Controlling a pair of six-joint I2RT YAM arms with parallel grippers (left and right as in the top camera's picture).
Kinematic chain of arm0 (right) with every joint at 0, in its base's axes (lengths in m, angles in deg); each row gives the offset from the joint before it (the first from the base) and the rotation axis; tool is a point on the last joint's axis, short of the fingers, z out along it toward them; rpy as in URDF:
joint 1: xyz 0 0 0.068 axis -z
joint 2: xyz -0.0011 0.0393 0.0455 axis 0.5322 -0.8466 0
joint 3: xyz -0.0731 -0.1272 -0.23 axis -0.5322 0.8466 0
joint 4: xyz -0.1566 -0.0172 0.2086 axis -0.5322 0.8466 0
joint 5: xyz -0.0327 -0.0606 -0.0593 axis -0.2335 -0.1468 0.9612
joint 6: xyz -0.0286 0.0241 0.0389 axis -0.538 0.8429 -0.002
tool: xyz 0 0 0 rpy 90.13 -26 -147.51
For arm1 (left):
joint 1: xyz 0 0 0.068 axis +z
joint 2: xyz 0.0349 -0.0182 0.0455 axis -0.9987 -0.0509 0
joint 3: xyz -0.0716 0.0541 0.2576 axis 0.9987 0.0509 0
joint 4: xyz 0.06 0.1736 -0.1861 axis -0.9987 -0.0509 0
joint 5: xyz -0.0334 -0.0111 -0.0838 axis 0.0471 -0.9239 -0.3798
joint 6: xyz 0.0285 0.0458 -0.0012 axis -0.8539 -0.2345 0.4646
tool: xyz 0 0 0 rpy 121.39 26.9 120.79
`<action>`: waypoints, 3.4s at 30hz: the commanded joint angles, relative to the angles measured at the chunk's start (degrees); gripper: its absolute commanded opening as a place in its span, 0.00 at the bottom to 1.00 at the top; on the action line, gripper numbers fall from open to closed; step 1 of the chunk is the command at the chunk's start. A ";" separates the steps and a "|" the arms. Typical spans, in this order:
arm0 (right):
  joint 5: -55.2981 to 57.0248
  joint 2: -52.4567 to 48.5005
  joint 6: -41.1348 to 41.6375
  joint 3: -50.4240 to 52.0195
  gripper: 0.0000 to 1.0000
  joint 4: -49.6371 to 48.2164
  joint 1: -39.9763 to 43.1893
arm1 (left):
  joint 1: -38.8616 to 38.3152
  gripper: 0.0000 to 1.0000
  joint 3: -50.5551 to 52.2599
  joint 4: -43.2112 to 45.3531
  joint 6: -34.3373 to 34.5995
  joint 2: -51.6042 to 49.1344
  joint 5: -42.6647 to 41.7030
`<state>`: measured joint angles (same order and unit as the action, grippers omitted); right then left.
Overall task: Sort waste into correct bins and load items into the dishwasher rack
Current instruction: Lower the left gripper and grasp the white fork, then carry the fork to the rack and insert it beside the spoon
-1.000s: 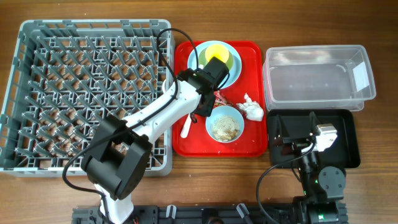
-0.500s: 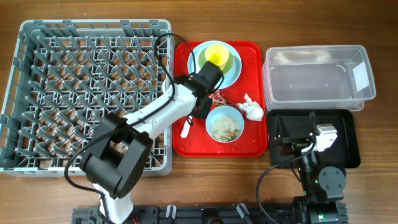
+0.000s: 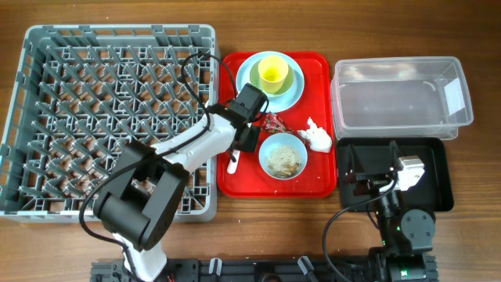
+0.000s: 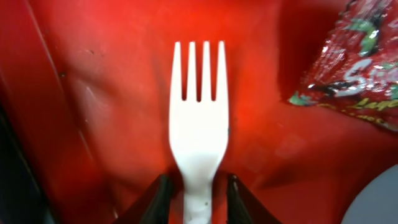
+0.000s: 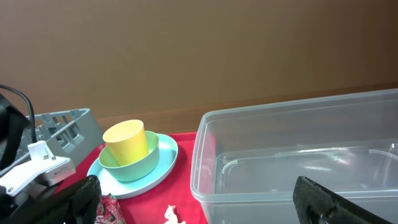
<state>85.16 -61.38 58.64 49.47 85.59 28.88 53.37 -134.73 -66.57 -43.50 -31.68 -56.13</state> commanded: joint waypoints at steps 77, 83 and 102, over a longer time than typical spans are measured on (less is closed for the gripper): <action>0.57 0.35 0.00 0.07 1.00 -0.15 -0.09 | 17.44 0.32 -0.33 -12.96 1.95 12.59 -1.09; 0.57 0.35 0.00 0.07 1.00 -0.15 -0.11 | 17.44 0.22 2.36 -8.72 1.95 12.59 -1.11; 0.57 0.35 0.02 0.07 1.00 -0.15 -0.09 | 17.44 0.04 2.36 -6.19 1.97 12.55 -1.09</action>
<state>85.16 -61.38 58.64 49.47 85.59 28.88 70.39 -132.90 -73.52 -41.86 -18.69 -57.99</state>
